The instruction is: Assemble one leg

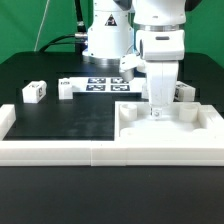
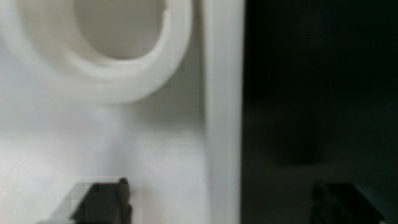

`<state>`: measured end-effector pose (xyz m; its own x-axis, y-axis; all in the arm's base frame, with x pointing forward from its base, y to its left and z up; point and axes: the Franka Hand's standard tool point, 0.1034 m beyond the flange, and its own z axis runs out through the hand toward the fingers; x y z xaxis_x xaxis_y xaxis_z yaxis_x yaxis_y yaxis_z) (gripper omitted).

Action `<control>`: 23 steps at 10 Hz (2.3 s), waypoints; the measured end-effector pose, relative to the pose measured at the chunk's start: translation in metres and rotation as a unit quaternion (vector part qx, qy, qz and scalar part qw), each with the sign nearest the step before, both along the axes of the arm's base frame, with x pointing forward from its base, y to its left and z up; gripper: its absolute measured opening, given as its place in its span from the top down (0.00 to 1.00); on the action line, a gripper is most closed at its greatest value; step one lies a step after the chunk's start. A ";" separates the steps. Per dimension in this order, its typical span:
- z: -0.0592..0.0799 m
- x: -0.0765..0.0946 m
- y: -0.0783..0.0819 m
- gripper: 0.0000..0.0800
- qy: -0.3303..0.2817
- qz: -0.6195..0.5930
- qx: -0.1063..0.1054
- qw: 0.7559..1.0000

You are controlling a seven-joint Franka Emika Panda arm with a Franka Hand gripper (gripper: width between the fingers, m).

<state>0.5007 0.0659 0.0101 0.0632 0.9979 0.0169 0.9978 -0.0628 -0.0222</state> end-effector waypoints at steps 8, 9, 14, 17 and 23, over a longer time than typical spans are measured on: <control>0.009 -0.003 0.000 0.19 -0.004 -0.020 -0.002 1.000; 0.021 -0.011 0.002 0.19 -0.006 -0.034 -0.005 0.999; 0.034 -0.025 0.011 0.19 -0.004 -0.091 -0.012 0.996; 0.034 -0.025 0.013 0.19 0.000 -0.230 -0.010 0.973; 0.033 -0.058 0.053 0.19 0.011 -0.562 0.004 0.827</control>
Offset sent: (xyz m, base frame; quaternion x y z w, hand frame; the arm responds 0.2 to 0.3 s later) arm 0.0000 0.0000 0.0000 0.0000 0.0000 0.0000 1.0000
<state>0.4423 0.1188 0.0436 0.9511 0.3086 0.0094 0.3087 -0.9501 -0.0446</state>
